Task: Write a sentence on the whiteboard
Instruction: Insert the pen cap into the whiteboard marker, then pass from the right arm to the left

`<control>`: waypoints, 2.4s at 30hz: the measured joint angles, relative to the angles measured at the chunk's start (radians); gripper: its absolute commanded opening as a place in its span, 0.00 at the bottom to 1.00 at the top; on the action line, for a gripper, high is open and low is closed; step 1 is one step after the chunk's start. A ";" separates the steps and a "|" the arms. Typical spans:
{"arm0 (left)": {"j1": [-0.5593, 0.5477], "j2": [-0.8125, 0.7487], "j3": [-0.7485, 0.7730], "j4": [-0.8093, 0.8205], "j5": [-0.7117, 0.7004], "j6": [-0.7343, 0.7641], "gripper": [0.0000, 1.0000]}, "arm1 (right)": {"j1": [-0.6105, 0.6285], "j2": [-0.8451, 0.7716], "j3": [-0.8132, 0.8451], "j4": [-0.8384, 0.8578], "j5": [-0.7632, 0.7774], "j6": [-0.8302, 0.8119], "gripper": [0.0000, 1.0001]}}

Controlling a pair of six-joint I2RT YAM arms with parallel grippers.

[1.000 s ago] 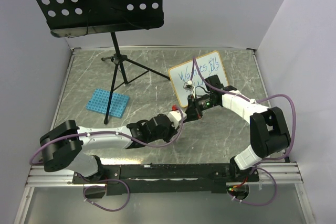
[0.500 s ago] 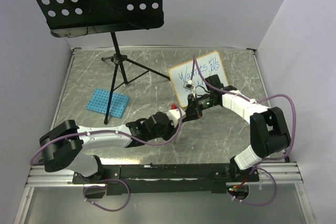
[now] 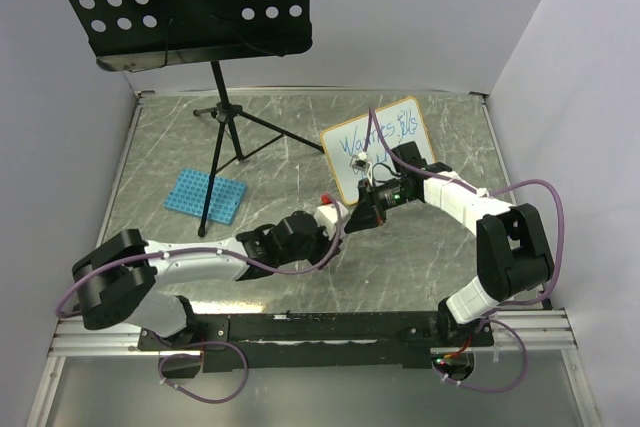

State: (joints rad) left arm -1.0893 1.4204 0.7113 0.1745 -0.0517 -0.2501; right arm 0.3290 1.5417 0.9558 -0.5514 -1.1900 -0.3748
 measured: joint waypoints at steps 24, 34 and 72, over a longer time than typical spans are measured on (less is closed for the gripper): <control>0.138 -0.248 -0.216 0.269 0.288 -0.159 0.81 | -0.002 0.000 0.000 -0.143 -0.060 -0.081 0.00; 0.062 -0.034 0.030 0.103 0.222 -0.110 0.66 | -0.002 0.000 0.000 -0.108 -0.056 -0.019 0.00; -0.050 0.064 0.177 -0.162 -0.046 -0.048 0.01 | -0.009 0.000 0.000 -0.084 -0.047 0.009 0.13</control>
State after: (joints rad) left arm -1.1397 1.4841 0.8886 0.0128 -0.0975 -0.2977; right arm 0.3199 1.5417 0.9554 -0.6357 -1.2366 -0.3660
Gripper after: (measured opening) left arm 0.090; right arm 0.179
